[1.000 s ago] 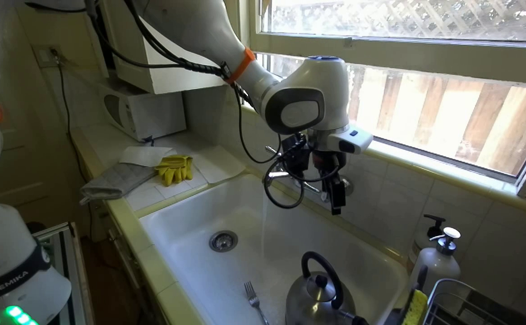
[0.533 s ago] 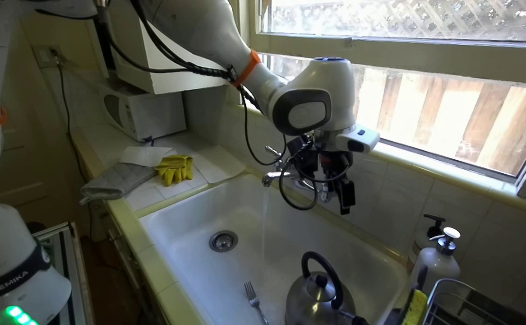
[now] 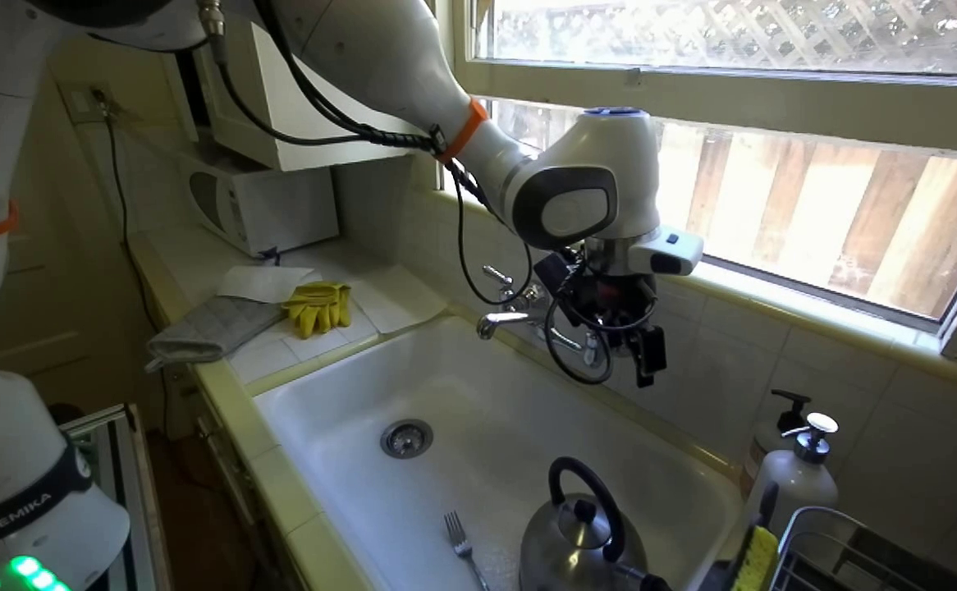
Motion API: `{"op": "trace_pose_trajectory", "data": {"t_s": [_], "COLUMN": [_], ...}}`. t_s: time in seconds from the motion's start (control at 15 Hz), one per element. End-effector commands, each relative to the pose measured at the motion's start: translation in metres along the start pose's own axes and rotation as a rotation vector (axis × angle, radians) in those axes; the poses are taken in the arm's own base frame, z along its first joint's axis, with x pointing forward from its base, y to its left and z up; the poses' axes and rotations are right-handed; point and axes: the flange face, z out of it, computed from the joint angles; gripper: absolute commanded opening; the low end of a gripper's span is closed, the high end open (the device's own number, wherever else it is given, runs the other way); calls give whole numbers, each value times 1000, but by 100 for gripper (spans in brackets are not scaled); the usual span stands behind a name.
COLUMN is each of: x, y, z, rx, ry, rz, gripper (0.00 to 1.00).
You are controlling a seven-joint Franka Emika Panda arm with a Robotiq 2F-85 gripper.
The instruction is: Push the faucet handle on the right backwards.
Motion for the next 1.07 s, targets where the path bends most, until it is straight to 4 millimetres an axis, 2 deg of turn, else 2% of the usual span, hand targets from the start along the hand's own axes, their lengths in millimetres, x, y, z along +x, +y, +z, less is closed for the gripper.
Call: {"op": "trace_pose_trajectory", "data": {"t_s": [0.0, 0.4, 1.0], "x": [18, 12, -2], "y": [-2, 1, 13], "z": [8, 4, -29], "rx": [27, 24, 38], "ry": [36, 8, -89], "rz": [9, -5, -56], "gripper": [100, 100, 100]}}
